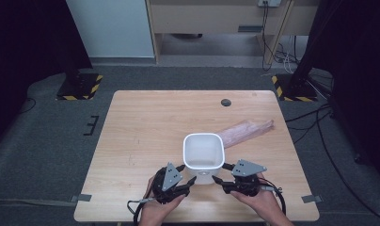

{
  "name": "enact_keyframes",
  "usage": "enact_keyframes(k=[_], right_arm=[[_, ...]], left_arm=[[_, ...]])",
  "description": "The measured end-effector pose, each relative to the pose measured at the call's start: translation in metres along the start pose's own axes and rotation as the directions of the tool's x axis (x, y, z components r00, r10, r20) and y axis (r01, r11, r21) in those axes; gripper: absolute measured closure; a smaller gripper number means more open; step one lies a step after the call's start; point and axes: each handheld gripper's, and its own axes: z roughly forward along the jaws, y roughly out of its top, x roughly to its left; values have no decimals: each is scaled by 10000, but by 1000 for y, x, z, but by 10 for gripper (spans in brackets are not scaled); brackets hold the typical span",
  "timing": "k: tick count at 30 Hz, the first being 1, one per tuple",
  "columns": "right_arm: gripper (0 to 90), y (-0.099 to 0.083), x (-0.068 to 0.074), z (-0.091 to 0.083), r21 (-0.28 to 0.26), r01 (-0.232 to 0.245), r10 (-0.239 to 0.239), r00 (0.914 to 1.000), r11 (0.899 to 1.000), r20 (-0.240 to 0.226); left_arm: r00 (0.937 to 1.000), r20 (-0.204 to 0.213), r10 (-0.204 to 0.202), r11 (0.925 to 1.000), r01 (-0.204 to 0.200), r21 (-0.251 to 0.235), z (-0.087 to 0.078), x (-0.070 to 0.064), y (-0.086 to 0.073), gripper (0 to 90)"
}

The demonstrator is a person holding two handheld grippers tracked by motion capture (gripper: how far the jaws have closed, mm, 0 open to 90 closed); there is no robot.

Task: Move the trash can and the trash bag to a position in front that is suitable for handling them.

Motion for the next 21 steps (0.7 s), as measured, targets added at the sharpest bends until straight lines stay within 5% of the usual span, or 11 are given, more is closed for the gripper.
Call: enact_keyframes(k=[21], right_arm=[[381,4,-5,12,-46,-126,127,9996,9999,261]], left_arm=[[9994,-265,216,9998,-217,-52,10,11,-1,495]])
